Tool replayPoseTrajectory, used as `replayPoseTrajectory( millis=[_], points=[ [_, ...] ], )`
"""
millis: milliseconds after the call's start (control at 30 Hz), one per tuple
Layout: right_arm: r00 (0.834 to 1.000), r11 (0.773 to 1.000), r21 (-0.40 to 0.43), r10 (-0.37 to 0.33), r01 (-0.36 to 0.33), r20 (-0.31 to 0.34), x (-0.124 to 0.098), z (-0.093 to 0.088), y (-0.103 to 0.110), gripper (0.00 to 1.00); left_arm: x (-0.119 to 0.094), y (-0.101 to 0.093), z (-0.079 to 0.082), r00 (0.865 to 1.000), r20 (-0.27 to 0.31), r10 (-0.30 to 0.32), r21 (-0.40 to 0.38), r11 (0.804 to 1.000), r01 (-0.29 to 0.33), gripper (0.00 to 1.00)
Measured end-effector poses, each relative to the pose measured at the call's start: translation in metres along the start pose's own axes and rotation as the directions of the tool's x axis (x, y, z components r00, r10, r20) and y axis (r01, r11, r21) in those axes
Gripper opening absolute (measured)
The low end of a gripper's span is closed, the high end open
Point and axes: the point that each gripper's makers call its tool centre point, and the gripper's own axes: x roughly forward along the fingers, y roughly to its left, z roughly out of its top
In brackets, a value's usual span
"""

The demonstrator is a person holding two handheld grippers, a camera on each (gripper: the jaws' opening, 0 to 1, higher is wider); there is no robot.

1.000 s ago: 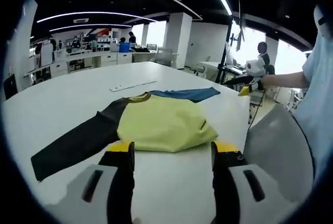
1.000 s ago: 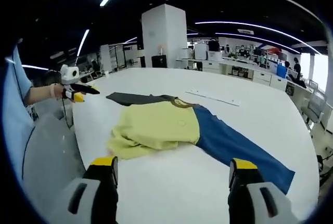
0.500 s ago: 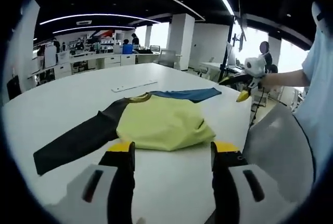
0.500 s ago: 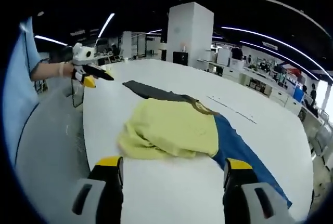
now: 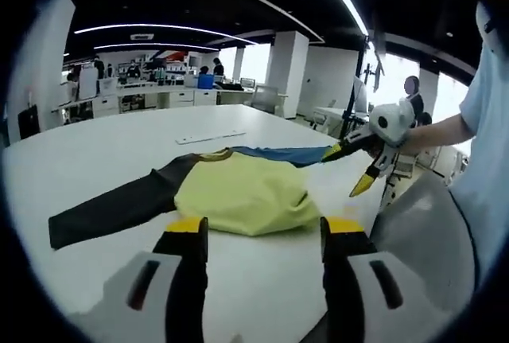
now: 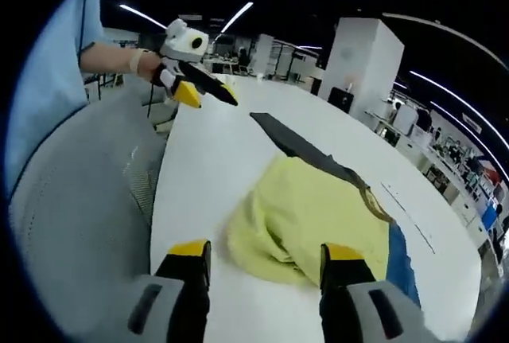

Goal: Fold the garment on the visible template until the final outline fits inside the template.

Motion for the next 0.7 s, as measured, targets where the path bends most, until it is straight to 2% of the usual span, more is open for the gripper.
replayPoseTrajectory(
  millis=[67,167,333,433,567,633,700],
  points=[
    [1.0,0.999,-0.043,0.024,-0.025,-0.018,0.011,-0.001,0.007,0.51,-0.001,0.0,0.002,1.0,0.008,0.009,0.001,1.0,-0.009,0.53],
    [0.998,0.994,-0.101,0.038,-0.043,-0.052,0.024,-0.004,0.01,0.44,-0.005,0.001,0.003,1.0,0.018,0.022,0.001,1.0,-0.022,0.53],
    [0.996,0.993,-0.104,0.057,-0.065,-0.074,0.038,-0.009,0.011,0.42,-0.012,0.002,0.0,0.999,0.028,0.037,-0.021,0.999,-0.037,0.52],
    [0.995,0.993,-0.105,0.053,-0.061,-0.083,0.044,-0.011,0.007,0.37,-0.015,0.003,-0.004,0.999,0.034,0.042,-0.041,0.998,-0.041,0.51],
    [0.993,0.989,-0.13,0.058,-0.071,-0.104,0.053,-0.013,0.007,0.28,-0.016,0.003,-0.007,0.999,0.027,0.046,-0.05,0.998,-0.044,0.51],
    [0.992,0.991,-0.114,0.063,-0.075,-0.111,0.055,-0.013,0.007,0.22,-0.016,0.003,-0.007,0.999,0.028,0.046,-0.055,0.998,-0.044,0.52],
    [0.991,0.993,-0.096,0.056,-0.067,-0.12,0.057,-0.015,0.005,0.09,-0.016,0.004,-0.005,0.998,0.038,0.046,-0.061,0.997,-0.043,0.51]
  ],
)
